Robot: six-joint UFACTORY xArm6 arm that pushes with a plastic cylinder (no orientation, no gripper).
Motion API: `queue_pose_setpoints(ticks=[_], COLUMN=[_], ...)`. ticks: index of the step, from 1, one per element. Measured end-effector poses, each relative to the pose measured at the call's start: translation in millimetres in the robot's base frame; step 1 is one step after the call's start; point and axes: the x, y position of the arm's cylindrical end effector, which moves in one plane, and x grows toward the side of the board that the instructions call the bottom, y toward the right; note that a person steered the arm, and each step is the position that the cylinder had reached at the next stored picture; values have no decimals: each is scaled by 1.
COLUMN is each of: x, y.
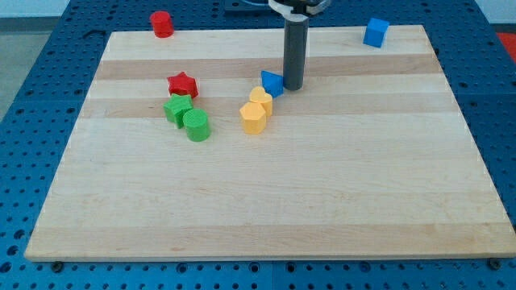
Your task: Point your arm towards the blue cube
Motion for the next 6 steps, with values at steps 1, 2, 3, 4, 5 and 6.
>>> queue_pose_setpoints(ticks=[1,2,3,4,5,6], x=[-9,-31,-44,-45,-82,-86], y=[-5,-5,-5,-5,-3,30])
